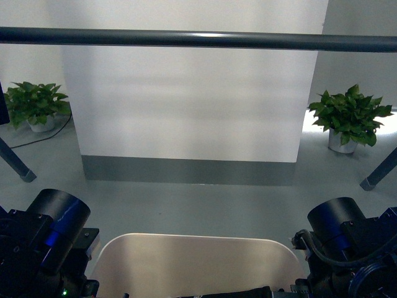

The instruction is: Move hamper under clothes hanger

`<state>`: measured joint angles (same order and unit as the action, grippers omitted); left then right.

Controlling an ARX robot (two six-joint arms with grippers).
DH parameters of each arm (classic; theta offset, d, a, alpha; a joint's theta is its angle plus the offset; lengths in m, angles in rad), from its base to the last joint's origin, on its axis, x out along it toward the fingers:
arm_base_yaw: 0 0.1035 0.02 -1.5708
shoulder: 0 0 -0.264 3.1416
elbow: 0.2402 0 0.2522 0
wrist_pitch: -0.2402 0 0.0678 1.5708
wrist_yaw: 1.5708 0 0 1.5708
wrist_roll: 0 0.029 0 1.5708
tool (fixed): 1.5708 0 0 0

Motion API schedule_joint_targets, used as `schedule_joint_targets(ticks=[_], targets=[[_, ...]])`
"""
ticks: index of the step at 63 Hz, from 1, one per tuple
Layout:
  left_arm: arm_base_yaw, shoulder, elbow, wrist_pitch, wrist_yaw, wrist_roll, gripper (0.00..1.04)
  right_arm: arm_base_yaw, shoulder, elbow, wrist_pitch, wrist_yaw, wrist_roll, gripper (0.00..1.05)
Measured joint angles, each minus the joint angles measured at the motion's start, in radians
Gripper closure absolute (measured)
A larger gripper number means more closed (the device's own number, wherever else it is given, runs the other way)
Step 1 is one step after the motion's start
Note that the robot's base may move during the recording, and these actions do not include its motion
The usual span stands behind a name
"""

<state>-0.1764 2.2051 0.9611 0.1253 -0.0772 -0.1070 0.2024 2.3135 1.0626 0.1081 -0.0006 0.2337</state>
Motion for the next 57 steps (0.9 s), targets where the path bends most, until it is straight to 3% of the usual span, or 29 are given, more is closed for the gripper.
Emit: schedule_joint_targets(ticks=[37,44,52,57], targets=[[-0.008,0.021,-0.016,0.018,-0.006,-0.001,1.0,0.001,0.005,0.0,0.009,0.004,0.0,1.02],[-0.008,0.021,-0.016,0.017,-0.001,0.0,0.87,0.001,0.007,0.0,0.014,0.004,-0.001,0.98],[-0.009,0.02,-0.015,0.019,0.012,0.0,0.6,0.004,0.011,0.0,0.031,0.004,0.001,0.74],[-0.01,0.015,-0.015,0.02,0.011,0.001,0.49,0.004,0.011,0.0,0.035,0.006,0.0,0.61]])
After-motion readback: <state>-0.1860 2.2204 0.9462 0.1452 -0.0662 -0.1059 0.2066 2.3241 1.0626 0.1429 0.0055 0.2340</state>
